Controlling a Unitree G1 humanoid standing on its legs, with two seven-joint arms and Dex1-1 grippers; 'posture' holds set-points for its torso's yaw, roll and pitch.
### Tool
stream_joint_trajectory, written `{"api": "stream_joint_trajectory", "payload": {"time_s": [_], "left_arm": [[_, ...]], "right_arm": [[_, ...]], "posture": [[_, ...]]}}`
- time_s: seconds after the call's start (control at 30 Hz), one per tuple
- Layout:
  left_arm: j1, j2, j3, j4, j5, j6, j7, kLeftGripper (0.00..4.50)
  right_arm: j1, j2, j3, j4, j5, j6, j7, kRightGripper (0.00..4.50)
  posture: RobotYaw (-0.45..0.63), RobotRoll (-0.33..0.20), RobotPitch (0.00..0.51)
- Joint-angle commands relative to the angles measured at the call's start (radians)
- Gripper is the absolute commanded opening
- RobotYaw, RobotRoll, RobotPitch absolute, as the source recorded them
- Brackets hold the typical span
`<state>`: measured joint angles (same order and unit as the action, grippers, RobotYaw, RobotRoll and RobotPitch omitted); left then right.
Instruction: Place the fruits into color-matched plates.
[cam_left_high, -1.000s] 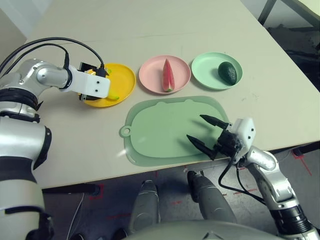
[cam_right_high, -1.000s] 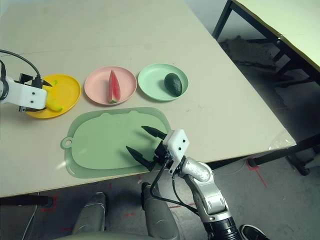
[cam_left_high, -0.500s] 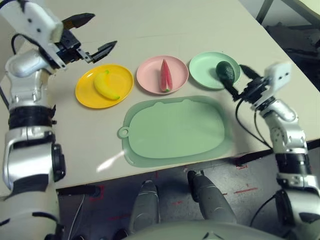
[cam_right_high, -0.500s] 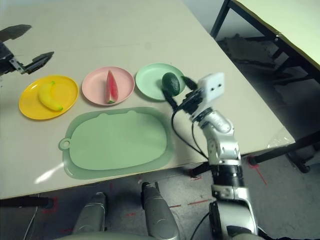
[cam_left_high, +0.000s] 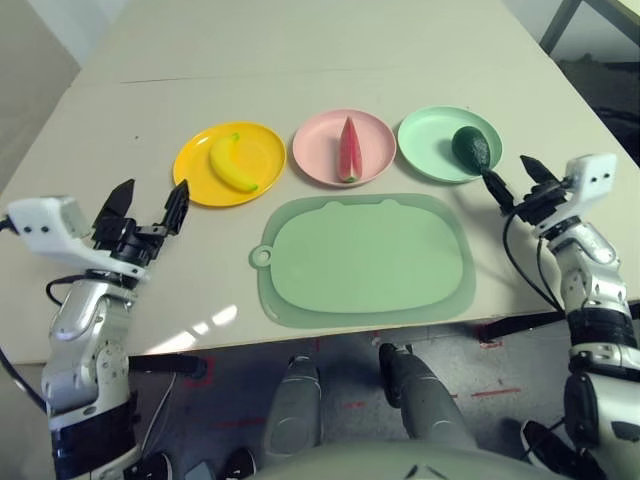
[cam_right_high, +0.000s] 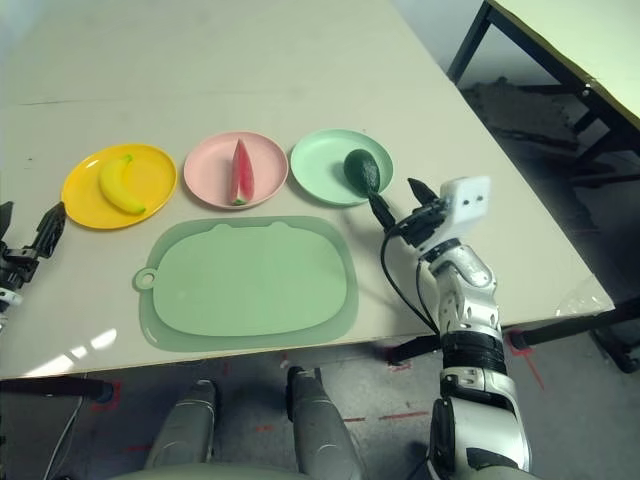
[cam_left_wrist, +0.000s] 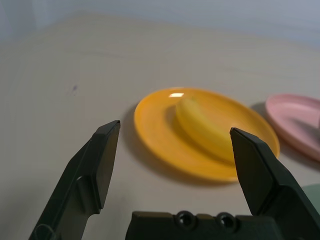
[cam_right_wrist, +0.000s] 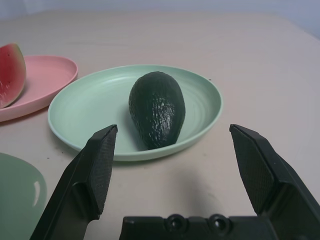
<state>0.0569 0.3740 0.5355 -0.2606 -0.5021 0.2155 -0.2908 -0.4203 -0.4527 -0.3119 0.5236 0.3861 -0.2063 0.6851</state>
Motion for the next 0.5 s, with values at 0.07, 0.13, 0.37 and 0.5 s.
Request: {"api": "stream_joint_trajectory", "payload": {"time_s": [0.07, 0.13, 0.37, 0.5], "left_arm": [[0.019, 0.008, 0.014, 0.026, 0.025, -0.016, 0.012, 4.47], [0.016, 0.022, 0.020, 0.049, 0.026, -0.017, 0.003, 4.47], [0.046, 0.042, -0.045, 0.147, 0.082, -0.053, -0.063, 4.47], [0.060, 0.041, -0.047, 0.203, 0.096, -0.093, -0.091, 4.47]], "right_arm": [[0.080, -0.003, -0.055, -0.105, 0.064, 0.005, 0.014, 4.50], [0.104, -0.005, -0.069, -0.157, 0.087, 0.028, 0.005, 4.50], [0.140, -0.038, -0.100, -0.172, 0.104, 0.069, 0.011, 4.50], [0.136, -0.033, -0.090, -0.130, 0.091, 0.048, 0.029, 4.50]], "posture": [[0.07, 0.000, 0.248], [0.06, 0.000, 0.248], [0.03, 0.000, 0.248], [0.03, 0.000, 0.247]]}}
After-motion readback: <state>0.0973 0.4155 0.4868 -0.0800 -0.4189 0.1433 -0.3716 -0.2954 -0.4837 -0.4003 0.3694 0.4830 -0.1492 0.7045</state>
